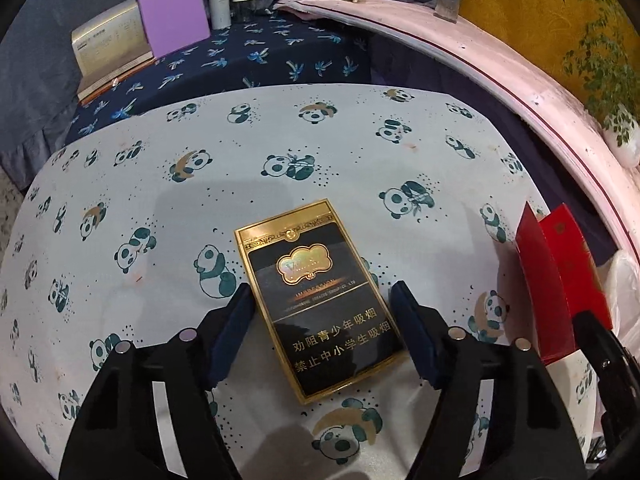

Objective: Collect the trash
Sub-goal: 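Grasp the red envelope with the right tool while the left tool grasps the gold cigarette pack, then carry the envelope and cigarette pack over the white bin and open both tools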

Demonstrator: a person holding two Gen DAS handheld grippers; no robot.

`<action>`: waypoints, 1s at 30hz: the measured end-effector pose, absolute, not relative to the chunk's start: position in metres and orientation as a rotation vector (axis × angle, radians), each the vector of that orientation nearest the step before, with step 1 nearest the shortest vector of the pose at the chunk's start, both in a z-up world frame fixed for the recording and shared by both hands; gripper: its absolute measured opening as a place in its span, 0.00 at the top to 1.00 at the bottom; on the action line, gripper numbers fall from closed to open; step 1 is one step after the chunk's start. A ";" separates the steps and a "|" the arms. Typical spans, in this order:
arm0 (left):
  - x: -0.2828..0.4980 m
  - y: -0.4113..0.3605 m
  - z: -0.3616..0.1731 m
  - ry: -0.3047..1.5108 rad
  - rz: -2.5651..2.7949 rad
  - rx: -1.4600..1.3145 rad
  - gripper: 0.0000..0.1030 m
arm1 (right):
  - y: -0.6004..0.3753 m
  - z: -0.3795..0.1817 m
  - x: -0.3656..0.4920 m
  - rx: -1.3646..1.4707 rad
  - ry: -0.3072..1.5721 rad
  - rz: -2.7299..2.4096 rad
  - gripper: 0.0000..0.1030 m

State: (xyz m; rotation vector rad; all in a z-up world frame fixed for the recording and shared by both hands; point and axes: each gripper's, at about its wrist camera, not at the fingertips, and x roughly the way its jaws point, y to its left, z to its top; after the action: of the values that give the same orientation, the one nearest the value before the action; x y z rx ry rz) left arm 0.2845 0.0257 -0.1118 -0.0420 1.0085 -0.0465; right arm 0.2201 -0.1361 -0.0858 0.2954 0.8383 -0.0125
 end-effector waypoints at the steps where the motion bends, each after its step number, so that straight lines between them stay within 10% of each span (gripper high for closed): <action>1: 0.284 0.026 -0.111 1.009 -0.051 -0.041 0.36 | -0.137 -0.085 0.218 0.300 0.838 -0.012 0.96; 17: 0.226 -0.011 -0.067 0.946 -0.164 -0.019 0.46 | -0.162 -0.060 0.168 0.344 0.788 -0.049 0.96; 19: 0.219 -0.019 -0.063 0.953 -0.191 -0.013 0.91 | -0.168 -0.055 0.159 0.351 0.776 -0.058 0.96; 30: 0.179 -0.042 -0.059 0.990 -0.267 -0.023 0.89 | -0.204 -0.037 0.111 0.385 0.724 -0.108 0.96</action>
State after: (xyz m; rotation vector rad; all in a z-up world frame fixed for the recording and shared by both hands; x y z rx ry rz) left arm 0.1794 -0.0423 -0.0594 -0.0228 0.9897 -0.2672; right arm 0.1105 -0.2040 -0.0368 0.3850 0.7237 -0.1081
